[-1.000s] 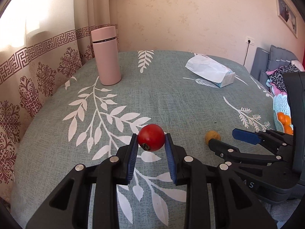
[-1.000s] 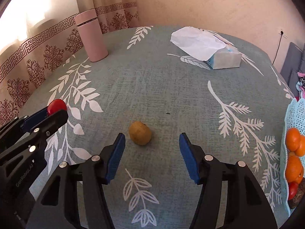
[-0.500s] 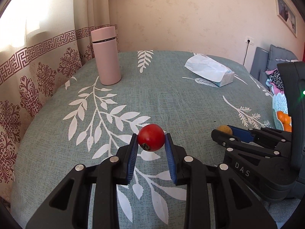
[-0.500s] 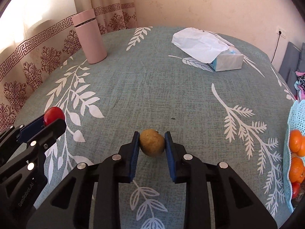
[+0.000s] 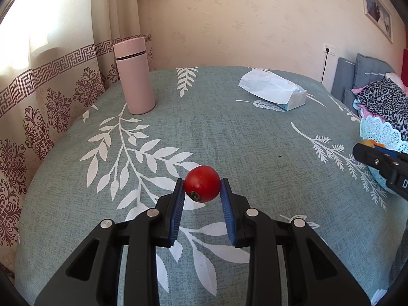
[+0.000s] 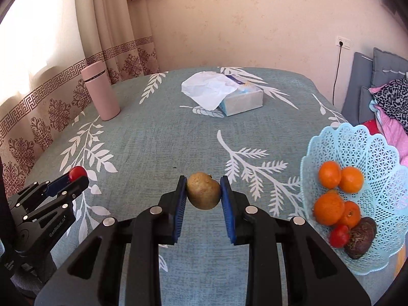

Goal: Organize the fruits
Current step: 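Grasp the brown kiwi with the right tool while the left tool holds the tomato, then release the kiwi into the basket with the right tool while the left tool drops the tomato in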

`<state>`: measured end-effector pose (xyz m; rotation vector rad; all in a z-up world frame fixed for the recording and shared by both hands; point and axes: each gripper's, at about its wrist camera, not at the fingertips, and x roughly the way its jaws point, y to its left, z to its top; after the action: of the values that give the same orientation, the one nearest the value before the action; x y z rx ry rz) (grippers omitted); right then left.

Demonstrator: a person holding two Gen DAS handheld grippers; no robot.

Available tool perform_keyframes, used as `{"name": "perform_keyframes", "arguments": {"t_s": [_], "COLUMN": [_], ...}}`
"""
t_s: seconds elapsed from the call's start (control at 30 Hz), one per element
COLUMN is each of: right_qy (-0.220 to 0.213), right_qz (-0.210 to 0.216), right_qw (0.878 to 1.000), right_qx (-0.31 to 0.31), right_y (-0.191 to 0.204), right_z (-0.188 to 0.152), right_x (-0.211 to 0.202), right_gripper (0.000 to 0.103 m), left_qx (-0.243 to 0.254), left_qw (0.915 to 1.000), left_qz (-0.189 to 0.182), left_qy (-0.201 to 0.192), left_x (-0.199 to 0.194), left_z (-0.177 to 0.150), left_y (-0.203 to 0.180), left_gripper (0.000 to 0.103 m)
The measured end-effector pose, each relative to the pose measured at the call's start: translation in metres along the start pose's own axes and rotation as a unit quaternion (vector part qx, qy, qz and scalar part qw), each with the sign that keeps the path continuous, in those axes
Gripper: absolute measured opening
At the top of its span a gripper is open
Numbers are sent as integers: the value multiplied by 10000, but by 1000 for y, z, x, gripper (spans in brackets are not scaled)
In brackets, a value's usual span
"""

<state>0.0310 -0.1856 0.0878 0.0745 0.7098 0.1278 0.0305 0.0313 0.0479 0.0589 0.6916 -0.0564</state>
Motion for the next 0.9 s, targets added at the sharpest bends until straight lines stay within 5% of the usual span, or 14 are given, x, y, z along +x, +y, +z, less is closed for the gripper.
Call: {"name": "perform_keyframes", "arguments": {"t_s": [0.43, 0.57, 0.77, 0.9], "right_qy": [-522, -768, -1222, -1623], "right_qz": [-829, -1000, -1537, -2085], "right_qw": [9906, 9821, 9685, 9498], "right_qx": [956, 1398, 1533, 1678], "right_y": [-107, -137, -159, -170], "right_z": [-11, -20, -35, -48], "right_x": [-56, -70, -95, -111], "right_gripper": [28, 69, 69, 84], "left_qx": [367, 436, 685, 824], "left_qw": [9986, 9973, 9934, 9880], "left_qz": [-358, -550, -899, -1295], "left_qy": [141, 196, 191, 168], "left_x": [-4, -6, -10, -13], "left_z": [-5, -2, 9, 20], "left_y": [-41, -58, -98, -128], "left_gripper": [29, 29, 29, 29]}}
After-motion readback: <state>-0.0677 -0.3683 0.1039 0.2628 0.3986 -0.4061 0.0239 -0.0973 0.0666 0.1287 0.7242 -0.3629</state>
